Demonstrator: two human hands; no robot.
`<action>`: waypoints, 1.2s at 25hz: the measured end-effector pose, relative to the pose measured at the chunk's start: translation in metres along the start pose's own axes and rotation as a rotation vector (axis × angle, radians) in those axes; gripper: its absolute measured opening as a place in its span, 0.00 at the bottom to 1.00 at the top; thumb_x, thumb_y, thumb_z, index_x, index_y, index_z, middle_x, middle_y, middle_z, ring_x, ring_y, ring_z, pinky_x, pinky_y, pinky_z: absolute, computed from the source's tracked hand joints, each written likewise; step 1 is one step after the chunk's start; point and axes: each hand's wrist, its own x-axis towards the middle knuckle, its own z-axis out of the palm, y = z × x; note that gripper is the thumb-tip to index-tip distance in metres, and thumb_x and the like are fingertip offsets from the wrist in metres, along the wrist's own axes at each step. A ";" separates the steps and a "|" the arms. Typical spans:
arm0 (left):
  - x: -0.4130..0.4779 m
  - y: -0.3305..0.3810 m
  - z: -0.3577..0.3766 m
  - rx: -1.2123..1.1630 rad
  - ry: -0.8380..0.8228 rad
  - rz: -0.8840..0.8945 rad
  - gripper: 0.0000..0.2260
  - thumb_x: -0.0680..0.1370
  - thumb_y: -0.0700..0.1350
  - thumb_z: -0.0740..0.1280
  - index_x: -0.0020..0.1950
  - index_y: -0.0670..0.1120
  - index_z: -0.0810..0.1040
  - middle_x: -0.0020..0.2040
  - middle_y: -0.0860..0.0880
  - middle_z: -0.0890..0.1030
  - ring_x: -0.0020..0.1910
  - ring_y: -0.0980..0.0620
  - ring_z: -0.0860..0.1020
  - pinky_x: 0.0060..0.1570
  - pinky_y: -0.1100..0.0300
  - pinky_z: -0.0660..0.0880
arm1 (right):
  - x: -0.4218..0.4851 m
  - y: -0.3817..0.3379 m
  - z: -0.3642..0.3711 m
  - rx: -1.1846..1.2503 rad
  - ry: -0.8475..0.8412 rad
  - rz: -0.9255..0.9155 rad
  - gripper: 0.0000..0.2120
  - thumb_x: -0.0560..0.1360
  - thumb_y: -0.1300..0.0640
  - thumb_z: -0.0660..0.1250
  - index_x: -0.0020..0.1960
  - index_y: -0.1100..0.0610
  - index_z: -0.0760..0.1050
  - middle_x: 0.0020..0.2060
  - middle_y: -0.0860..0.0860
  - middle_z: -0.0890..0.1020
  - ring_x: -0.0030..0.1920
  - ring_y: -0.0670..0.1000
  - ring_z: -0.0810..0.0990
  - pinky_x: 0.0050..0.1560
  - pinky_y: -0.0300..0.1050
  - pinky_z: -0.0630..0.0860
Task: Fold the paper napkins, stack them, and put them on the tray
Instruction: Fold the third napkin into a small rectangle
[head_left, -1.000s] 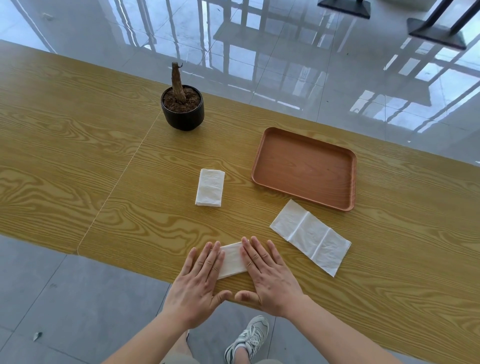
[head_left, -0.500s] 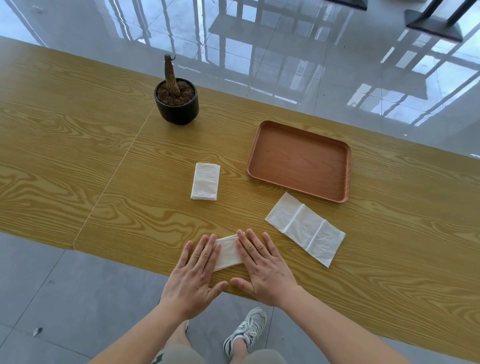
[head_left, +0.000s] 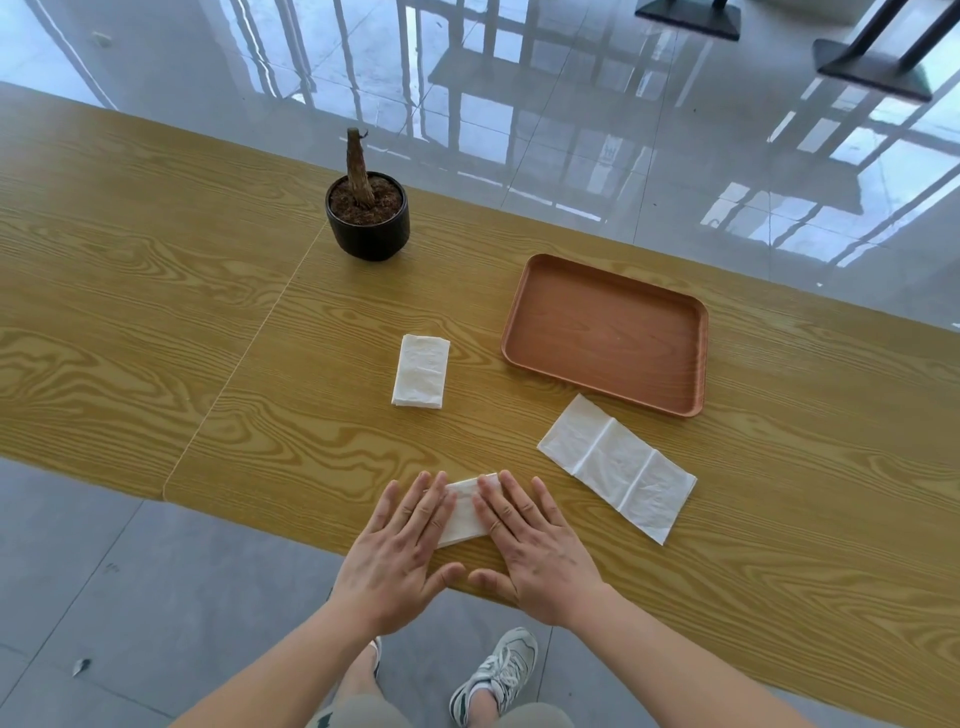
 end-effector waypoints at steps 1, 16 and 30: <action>0.001 -0.001 0.000 -0.005 -0.004 -0.001 0.38 0.81 0.69 0.50 0.81 0.44 0.53 0.83 0.45 0.50 0.81 0.45 0.51 0.75 0.42 0.51 | 0.000 0.000 0.002 0.005 -0.001 -0.003 0.41 0.81 0.29 0.46 0.83 0.55 0.46 0.83 0.51 0.45 0.82 0.53 0.40 0.77 0.61 0.44; 0.030 0.008 -0.030 -0.130 0.148 -0.302 0.28 0.71 0.60 0.74 0.65 0.45 0.78 0.57 0.47 0.78 0.55 0.44 0.77 0.55 0.47 0.75 | 0.032 0.013 -0.032 0.165 0.215 0.106 0.28 0.79 0.46 0.67 0.75 0.58 0.69 0.70 0.52 0.76 0.70 0.54 0.72 0.71 0.55 0.71; 0.037 0.007 -0.033 -0.248 0.113 -0.385 0.28 0.67 0.60 0.75 0.65 0.54 0.77 0.59 0.52 0.72 0.62 0.48 0.70 0.62 0.51 0.67 | 0.071 0.008 -0.072 0.289 -0.102 0.237 0.07 0.72 0.57 0.67 0.50 0.50 0.76 0.46 0.48 0.82 0.50 0.53 0.79 0.51 0.50 0.76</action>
